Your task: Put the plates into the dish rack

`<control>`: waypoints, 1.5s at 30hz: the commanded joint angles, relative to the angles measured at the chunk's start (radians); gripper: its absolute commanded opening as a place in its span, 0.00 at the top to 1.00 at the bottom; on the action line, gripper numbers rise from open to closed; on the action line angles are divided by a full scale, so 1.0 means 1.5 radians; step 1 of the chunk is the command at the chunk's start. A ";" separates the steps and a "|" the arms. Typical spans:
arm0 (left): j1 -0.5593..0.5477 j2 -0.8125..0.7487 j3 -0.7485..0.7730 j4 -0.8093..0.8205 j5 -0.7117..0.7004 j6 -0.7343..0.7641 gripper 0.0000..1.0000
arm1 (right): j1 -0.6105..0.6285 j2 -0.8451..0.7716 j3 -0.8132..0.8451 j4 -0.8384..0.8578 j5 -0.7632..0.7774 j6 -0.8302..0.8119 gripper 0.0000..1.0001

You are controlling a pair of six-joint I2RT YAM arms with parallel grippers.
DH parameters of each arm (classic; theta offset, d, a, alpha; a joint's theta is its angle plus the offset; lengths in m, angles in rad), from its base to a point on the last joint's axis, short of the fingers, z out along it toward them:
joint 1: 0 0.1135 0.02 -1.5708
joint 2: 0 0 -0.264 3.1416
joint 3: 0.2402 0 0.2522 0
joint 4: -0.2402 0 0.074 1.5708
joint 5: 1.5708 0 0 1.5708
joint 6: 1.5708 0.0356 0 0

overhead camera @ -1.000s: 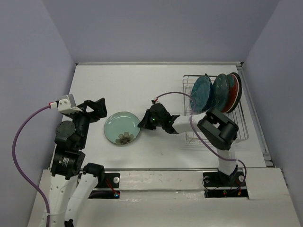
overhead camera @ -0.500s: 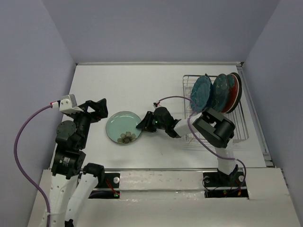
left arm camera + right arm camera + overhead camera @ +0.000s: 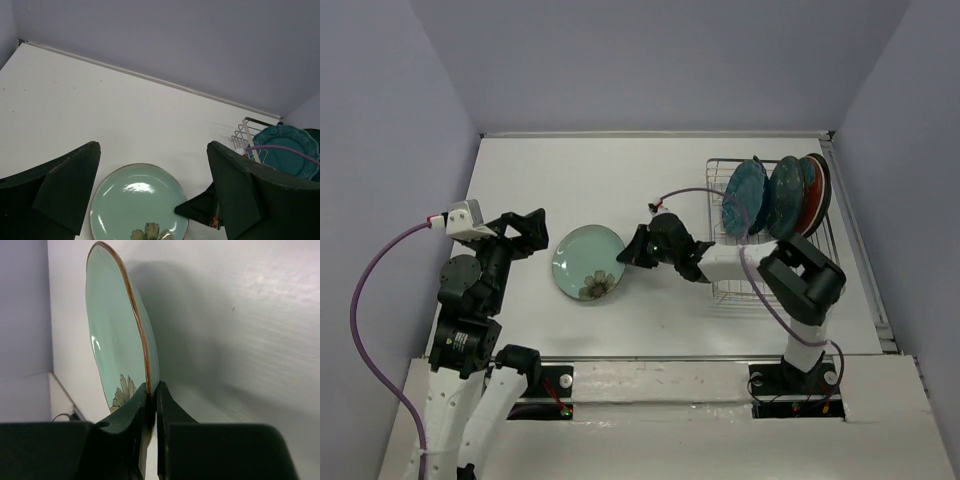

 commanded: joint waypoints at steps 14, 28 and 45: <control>-0.027 -0.011 -0.010 0.041 0.033 0.014 0.01 | -0.172 -0.435 0.211 -0.419 0.646 -0.587 0.93; -0.027 -0.010 -0.011 0.040 0.033 0.014 0.01 | -0.223 -0.389 0.246 -0.462 0.678 -0.659 0.93; -0.027 -0.010 -0.012 0.041 0.035 0.013 0.01 | -0.235 -0.345 0.221 -0.522 0.660 -0.581 0.93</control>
